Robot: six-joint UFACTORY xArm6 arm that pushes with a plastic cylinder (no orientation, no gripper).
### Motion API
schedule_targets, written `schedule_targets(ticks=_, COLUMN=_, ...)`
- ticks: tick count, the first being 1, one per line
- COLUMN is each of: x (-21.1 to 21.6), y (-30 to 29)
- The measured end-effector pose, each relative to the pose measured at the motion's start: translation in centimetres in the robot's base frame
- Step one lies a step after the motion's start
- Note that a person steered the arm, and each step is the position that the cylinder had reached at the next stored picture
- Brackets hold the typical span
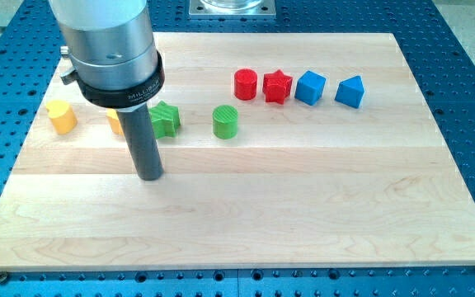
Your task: Move the green blocks to the right center
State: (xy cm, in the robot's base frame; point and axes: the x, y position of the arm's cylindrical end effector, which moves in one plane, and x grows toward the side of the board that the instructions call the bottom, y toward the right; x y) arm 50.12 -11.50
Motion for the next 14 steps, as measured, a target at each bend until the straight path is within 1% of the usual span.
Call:
schedule_targets(ticks=3, x=0.0, y=0.0)
schedule_targets(ticks=5, x=1.6, y=-0.8)
schedule_targets(ticks=6, x=-1.5, y=-2.9)
schedule_targets(ticks=7, x=-4.0, y=-2.7)
schedule_targets(ticks=8, x=-6.5, y=-1.2)
schedule_targets(ticks=9, x=-8.1, y=-3.1)
schedule_targets(ticks=10, x=-9.0, y=-0.3)
schedule_targets(ticks=11, x=-9.1, y=2.4)
schedule_targets(ticks=12, x=-8.9, y=7.3)
schedule_targets(ticks=14, x=-4.1, y=16.7)
